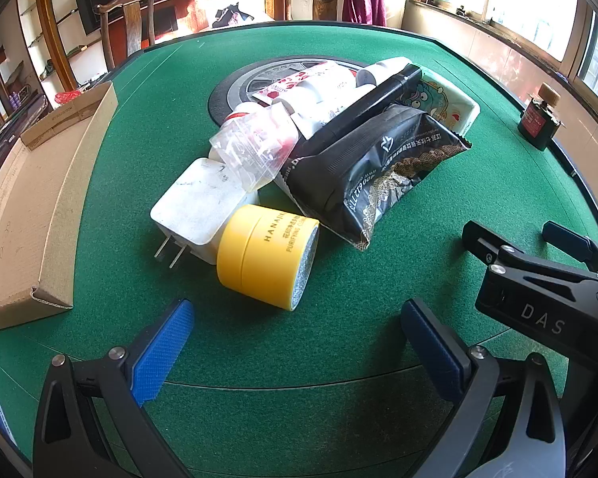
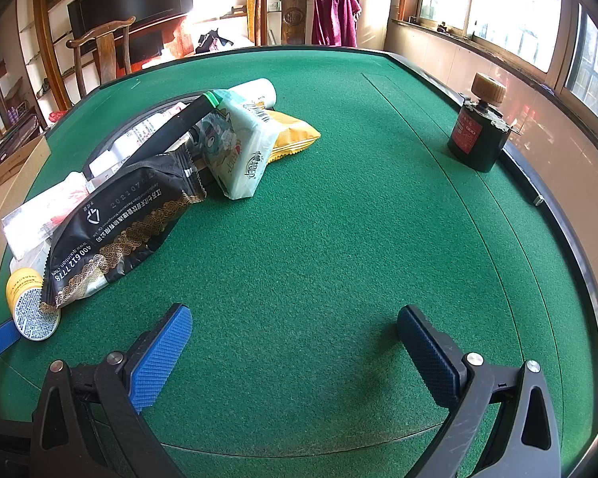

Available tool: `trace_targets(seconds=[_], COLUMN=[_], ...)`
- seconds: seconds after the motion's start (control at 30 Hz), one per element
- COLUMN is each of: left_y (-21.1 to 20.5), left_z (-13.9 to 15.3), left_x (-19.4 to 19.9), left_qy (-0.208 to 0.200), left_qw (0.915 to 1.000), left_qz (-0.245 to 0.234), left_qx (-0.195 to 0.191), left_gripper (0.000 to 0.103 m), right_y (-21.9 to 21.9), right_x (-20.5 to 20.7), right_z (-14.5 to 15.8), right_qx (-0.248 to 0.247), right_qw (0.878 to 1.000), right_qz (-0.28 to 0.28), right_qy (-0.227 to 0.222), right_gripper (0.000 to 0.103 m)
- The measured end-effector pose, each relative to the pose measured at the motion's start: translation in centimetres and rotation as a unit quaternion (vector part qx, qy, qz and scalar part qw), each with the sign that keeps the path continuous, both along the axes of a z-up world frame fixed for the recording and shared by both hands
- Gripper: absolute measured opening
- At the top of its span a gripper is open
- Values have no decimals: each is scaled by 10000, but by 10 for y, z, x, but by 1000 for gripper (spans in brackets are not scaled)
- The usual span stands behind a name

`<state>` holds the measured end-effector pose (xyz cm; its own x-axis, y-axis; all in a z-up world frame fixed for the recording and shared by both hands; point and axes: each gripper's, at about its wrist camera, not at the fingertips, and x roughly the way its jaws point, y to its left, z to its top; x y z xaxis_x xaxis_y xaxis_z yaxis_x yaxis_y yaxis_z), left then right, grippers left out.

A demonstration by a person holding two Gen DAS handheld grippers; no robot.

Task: Organize objects
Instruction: 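Reach the left gripper to the yellow tape roll and close on it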

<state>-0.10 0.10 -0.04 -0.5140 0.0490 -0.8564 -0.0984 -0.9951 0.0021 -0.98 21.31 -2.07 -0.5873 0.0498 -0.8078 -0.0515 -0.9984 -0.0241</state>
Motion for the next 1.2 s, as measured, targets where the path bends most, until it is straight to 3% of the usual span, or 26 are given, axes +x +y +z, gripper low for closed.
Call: trace_targets(seconds=[0.33, 0.5, 0.63, 0.83, 0.87, 0.93, 1.03, 1.07, 1.2], left_y=[0, -6, -18, -47, -49, -54, -63, -65, -56], left_z=[0, 2, 13, 33, 34, 37, 37, 35, 42], left_x=[-1, 1, 21, 37, 41, 33, 25, 25, 21], left_qy=[-10, -84, 223, 815, 985, 802, 578, 511, 593], left_qw=[10000, 9997, 9985, 9937, 9919, 9932, 9936, 9934, 9948], left_qz=[12, -220, -501, -707, -696, -659, -382, -346, -569], left_qx=[-2, 25, 52, 301, 393, 526, 892, 962, 601], left_gripper=[103, 103, 103, 103, 103, 103, 103, 103, 102], right_y=[0, 0, 0, 9, 10, 8, 2, 0, -13], right_x=[0, 0, -2, 3, 5, 10, 19, 17, 9], right_z=[0, 0, 2, 7, 14, 40, 83, 91, 107], right_qx=[-2, 3, -6, -281, -308, -114, -165, -210, -326], right_qw=[10000, 10000, 9987, 9968, 9970, 9960, 9874, 9857, 9731], right_qz=[0, 19, 430, 743, 711, 683, 683, 731, 916], right_qy=[-1, -16, -280, -103, 28, 569, 1420, 1505, 2089], right_gripper=[103, 103, 103, 99, 93, 92, 98, 103, 102])
